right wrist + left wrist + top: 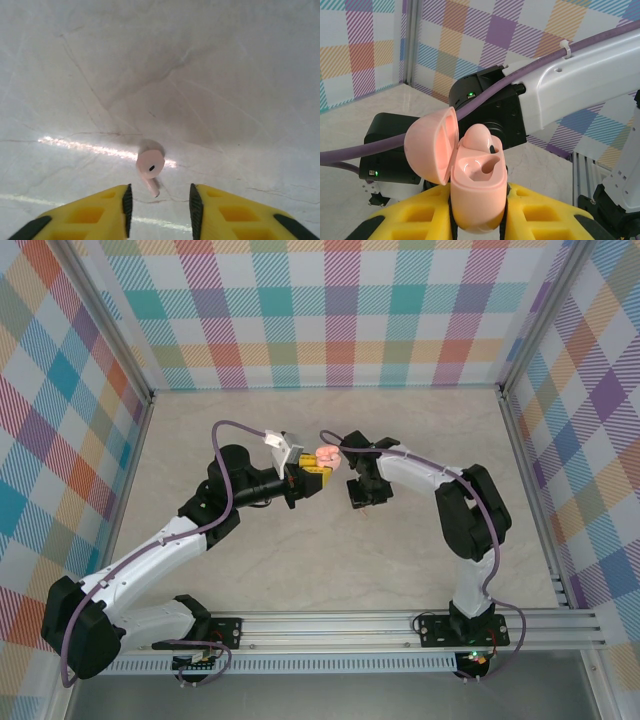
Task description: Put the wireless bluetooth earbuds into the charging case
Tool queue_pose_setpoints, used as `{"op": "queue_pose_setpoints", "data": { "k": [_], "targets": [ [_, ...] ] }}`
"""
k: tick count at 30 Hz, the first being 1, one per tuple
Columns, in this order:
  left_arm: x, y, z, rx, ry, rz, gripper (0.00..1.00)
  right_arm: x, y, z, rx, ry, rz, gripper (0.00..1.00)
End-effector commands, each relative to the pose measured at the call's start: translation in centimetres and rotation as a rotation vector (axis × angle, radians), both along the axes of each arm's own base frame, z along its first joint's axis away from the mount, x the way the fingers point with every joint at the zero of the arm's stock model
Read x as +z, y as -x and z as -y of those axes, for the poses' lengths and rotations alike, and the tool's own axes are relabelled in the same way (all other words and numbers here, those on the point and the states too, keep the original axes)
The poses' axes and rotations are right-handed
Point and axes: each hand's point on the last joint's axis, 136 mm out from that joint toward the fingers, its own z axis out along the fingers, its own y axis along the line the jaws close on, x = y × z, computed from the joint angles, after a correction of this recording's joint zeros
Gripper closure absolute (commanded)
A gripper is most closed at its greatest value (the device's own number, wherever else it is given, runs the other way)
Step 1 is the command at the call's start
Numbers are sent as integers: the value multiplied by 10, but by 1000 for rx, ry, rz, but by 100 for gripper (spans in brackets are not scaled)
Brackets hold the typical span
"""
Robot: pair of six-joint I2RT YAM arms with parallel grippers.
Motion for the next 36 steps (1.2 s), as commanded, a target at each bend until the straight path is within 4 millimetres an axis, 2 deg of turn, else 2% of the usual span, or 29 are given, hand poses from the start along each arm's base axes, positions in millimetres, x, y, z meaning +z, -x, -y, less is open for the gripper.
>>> {"op": "queue_pose_setpoints", "data": {
  "k": [1,11,22,36],
  "targets": [
    [11,8,1,-16,19,41,75,2,3,-11,11,-58,-53,57],
    [12,8,1,-16,18,43,75,-17,0,-6,-16,1,-112,57],
    [12,7,3,-20,15,42,75,-26,-4,-1,-39,21,-120,57],
    [10,6,4,-23,13,37,75,-34,-8,-6,-44,1,-127,66]
  ]
}}
